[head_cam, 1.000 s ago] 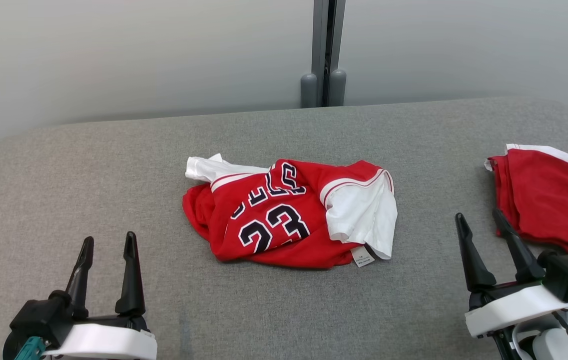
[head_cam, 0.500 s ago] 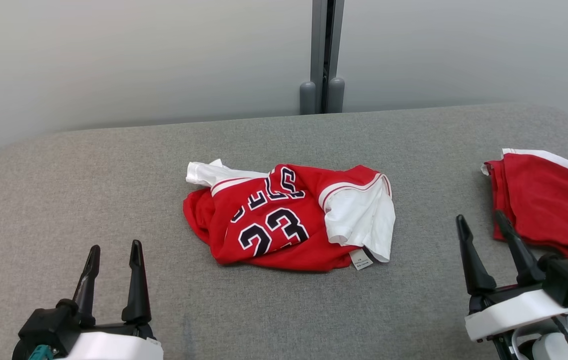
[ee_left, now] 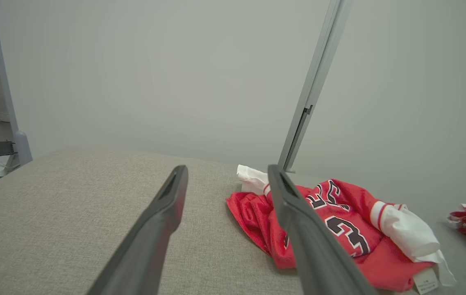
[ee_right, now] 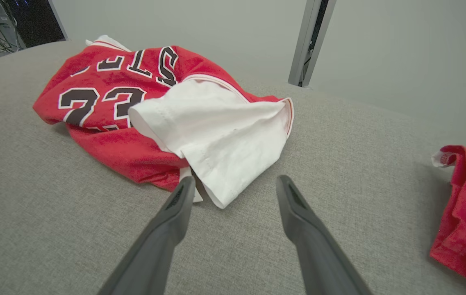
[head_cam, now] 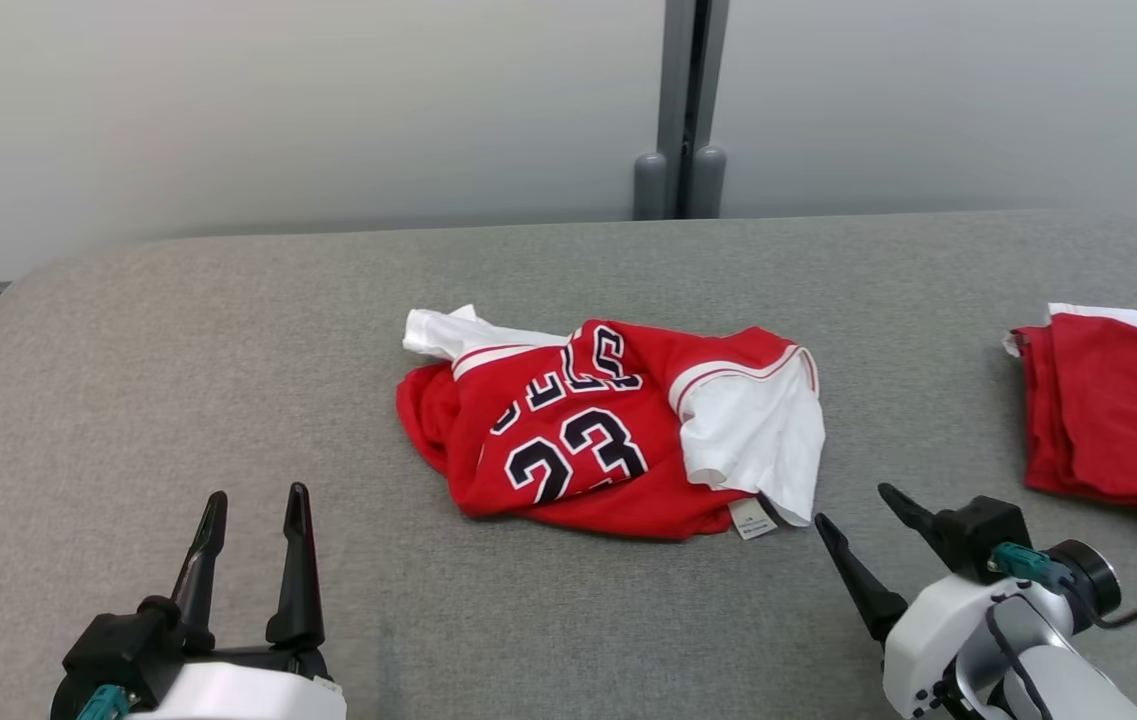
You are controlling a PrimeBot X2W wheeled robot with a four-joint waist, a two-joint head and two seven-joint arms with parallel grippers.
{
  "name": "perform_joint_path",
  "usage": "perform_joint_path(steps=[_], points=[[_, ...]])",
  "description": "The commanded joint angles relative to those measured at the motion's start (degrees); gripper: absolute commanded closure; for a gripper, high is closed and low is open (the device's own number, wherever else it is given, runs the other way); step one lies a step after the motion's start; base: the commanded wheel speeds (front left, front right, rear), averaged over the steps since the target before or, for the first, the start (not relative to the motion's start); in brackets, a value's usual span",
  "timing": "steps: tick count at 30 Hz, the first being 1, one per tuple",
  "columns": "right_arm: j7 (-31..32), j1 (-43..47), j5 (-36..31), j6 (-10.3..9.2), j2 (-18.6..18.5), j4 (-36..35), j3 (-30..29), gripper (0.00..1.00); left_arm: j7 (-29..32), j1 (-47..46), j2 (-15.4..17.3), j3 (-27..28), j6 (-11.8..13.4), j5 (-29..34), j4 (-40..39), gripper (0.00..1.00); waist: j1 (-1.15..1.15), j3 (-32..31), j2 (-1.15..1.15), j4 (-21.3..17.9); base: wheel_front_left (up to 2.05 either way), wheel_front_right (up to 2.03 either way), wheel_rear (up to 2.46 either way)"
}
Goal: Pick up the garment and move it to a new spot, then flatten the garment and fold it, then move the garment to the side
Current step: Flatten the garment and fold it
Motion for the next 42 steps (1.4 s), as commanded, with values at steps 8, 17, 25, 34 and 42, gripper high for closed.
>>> perform_joint_path(steps=[8,17,25,34,42], points=[[2.46,-6.19,0.28,0.01,-0.09,10.3,4.44,0.0,-0.1,-2.59,0.14,0.01,-0.86,0.04,1.22,0.0,0.0,1.87,0.0,3.87,0.0,0.0,0.0],[-0.01,-10.81,0.9,0.01,1.71,19.44,6.82,0.0,-0.1,-3.68,-0.19,-0.21,-1.56,-0.03,2.04,0.0,0.0,3.25,0.0,6.5,0.0,0.0,0.0],[-3.69,-13.73,-0.27,0.01,2.38,25.47,5.85,1.0,-0.1,-2.96,-0.08,0.26,-1.36,0.23,2.19,0.0,0.0,2.81,0.0,6.78,0.0,0.0,0.0],[-7.54,-12.97,-1.61,0.01,0.48,24.44,-1.19,1.0,-0.1,-2.02,0.03,0.52,-1.12,-0.25,2.31,0.0,0.0,1.74,0.0,3.75,0.0,0.0,0.0],[-4.09,-8.2,-2.03,0.01,-2.0,19.69,-5.51,1.0,-0.1,-1.89,-0.1,0.69,-1.37,-0.58,2.37,0.0,0.0,1.34,0.0,0.19,0.0,0.0,0.0]])
